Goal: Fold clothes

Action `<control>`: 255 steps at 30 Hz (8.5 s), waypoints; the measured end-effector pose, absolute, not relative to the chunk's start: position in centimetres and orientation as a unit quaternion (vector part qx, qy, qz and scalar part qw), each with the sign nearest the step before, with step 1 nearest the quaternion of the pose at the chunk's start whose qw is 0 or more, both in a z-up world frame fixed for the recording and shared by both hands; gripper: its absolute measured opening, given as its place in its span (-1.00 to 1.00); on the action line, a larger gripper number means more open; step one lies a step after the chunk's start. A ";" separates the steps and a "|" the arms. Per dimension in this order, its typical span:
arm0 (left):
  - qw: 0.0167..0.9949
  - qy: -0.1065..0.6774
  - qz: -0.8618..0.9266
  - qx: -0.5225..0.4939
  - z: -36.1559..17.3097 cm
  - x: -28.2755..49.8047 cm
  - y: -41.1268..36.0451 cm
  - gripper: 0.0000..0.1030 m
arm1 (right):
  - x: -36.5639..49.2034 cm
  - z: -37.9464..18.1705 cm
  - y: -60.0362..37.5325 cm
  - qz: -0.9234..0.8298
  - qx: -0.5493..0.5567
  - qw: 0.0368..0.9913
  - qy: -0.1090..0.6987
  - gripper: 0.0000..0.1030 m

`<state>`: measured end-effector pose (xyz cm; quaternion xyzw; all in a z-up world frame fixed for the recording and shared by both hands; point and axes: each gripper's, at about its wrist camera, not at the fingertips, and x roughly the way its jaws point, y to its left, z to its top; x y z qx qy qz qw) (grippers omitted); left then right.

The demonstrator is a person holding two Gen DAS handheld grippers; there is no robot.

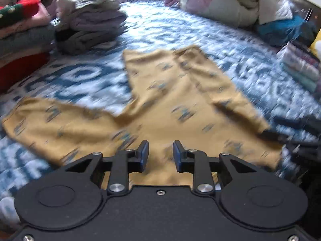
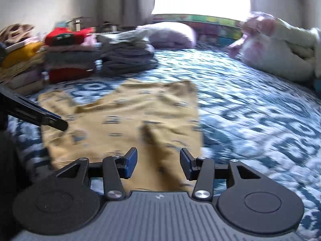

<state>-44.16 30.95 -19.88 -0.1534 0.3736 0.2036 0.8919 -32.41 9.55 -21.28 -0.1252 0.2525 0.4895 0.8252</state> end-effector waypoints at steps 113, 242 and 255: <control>0.925 0.370 0.028 -0.075 -24.6 -35.6 21.9 0.79 | -3.7 -23.3 0.2 0.277 0.108 0.876 0.380 -0.81; 0.913 0.405 0.010 -0.054 -22.1 -6.2 15.8 -0.88 | -1.3 -26.6 -5.2 0.353 0.219 0.826 0.381 -0.35; 0.922 0.358 0.127 -0.080 -17.2 -24.1 23.0 -0.59 | -2.7 -25.9 -2.5 0.310 0.119 0.872 0.359 -0.59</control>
